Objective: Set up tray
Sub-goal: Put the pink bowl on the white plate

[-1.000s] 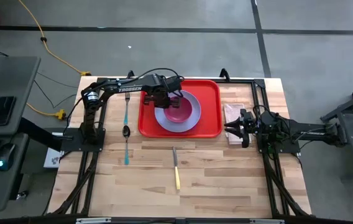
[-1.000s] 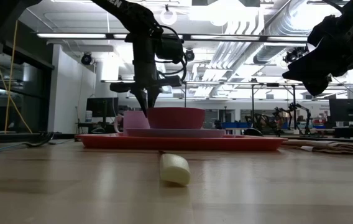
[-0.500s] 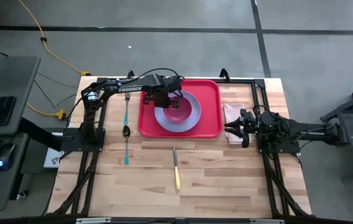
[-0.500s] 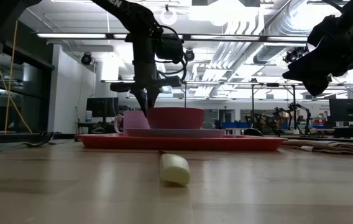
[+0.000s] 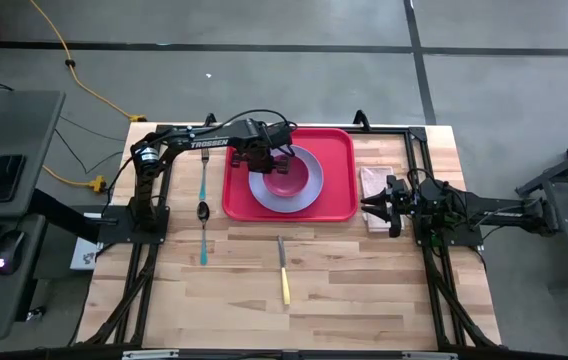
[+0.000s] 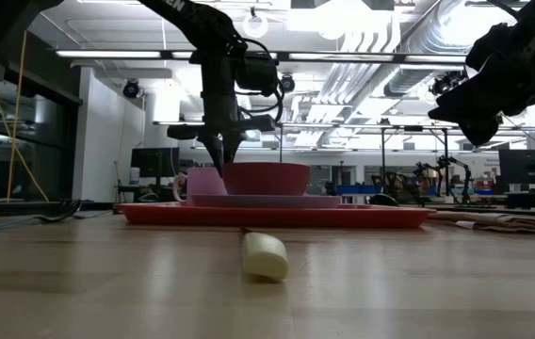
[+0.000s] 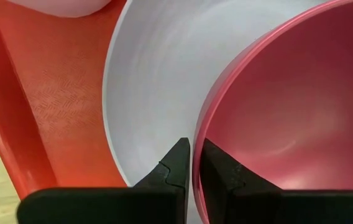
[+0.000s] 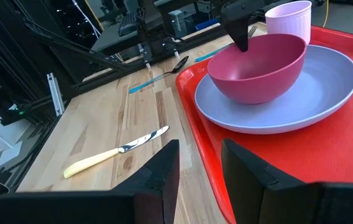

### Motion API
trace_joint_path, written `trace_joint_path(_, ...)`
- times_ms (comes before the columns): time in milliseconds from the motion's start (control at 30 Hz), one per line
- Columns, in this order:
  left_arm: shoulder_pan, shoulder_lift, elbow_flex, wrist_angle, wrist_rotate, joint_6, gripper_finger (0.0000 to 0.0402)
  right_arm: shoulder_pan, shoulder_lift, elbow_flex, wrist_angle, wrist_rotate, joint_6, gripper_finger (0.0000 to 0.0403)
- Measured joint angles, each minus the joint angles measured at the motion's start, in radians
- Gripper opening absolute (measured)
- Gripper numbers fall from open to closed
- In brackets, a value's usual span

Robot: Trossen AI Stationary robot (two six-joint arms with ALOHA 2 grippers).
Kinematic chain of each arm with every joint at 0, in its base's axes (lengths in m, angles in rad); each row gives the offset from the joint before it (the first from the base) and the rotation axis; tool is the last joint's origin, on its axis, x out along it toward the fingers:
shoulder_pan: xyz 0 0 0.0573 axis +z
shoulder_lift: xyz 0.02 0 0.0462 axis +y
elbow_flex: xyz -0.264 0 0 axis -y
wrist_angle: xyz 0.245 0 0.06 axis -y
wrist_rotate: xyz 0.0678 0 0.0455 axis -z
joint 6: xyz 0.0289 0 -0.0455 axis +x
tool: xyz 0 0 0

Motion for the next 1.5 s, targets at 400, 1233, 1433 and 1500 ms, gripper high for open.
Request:
trace_joint_path(400,0.000,0.000,0.000,0.001,0.002,-0.006,0.0065,0.000,0.000,0.000,0.000,0.000,0.000,0.0098)
trace_joint_path(1233,0.000,0.000,0.000,0.031,-0.010,0.027,0.0065,0.000,0.000,0.000,0.000,0.000,0.000,0.0098)
trace_joint_path(1433,0.000,0.000,0.000,0.020,-0.010,0.047,0.0065,0.000,0.000,0.000,0.000,0.000,0.004,0.0098)
trace_joint_path(1500,0.000,0.000,0.000,0.021,-0.010,0.053,0.0065,0.000,0.000,0.000,0.000,0.000,0.004,0.0098)
